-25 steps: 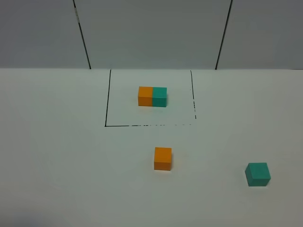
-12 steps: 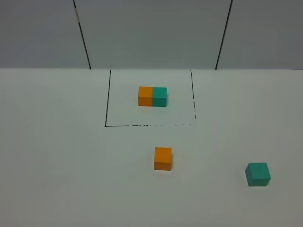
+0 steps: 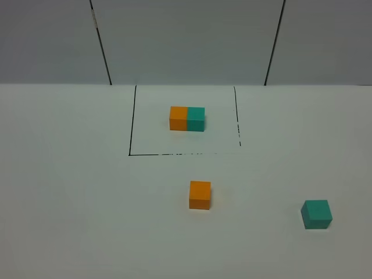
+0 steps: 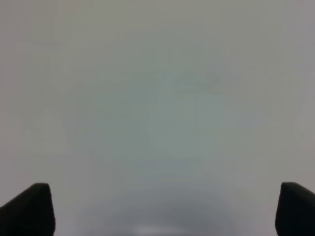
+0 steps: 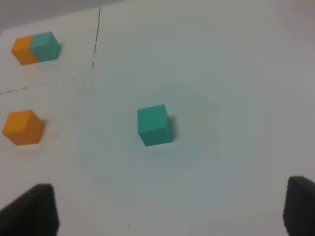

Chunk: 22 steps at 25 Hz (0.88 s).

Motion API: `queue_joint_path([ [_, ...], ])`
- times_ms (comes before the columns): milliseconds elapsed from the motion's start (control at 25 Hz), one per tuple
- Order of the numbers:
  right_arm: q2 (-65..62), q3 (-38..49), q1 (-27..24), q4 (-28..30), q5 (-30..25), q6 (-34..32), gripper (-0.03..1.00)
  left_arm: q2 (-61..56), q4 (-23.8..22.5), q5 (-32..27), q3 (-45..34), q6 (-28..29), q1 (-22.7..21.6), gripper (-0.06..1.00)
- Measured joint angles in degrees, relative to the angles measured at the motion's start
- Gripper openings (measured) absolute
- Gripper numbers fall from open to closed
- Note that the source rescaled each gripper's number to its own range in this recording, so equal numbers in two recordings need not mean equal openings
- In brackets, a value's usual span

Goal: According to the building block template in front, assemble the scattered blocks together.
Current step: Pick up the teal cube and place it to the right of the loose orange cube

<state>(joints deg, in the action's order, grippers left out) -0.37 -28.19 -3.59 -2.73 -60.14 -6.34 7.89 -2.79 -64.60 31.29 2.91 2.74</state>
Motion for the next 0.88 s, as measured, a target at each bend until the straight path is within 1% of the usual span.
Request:
queue_joint_path([
  [80, 0.0, 0.0, 0.0, 0.0, 0.0, 0.0, 0.82, -1.2, 1.1, 1.0, -1.1, -0.3, 0.0, 0.88],
  [240, 0.0, 0.0, 0.0, 0.0, 0.0, 0.0, 0.82, -7.2, 1.1, 2.0, -1.6, -1.0, 0.0, 0.87],
  [320, 0.0, 0.0, 0.0, 0.0, 0.0, 0.0, 0.82, -8.1, 1.5, 2.3, -1.9, -1.3, 0.0, 0.86],
  [440, 0.0, 0.0, 0.0, 0.0, 0.0, 0.0, 0.82, -8.1, 3.8, 2.9, -2.2, -2.9, 0.0, 0.83],
  [600, 0.0, 0.0, 0.0, 0.0, 0.0, -0.1, 0.82, -8.1, 6.7, 3.2, -2.2, -5.9, 0.0, 0.76],
  [800, 0.0, 0.0, 0.0, 0.0, 0.0, -0.1, 0.82, -8.1, 6.9, 3.2, -2.2, -6.4, 0.0, 0.64],
  [880, 0.0, 0.0, 0.0, 0.0, 0.0, -0.1, 0.82, -8.1, 7.0, 3.2, -2.2, -6.4, 0.0, 0.62],
])
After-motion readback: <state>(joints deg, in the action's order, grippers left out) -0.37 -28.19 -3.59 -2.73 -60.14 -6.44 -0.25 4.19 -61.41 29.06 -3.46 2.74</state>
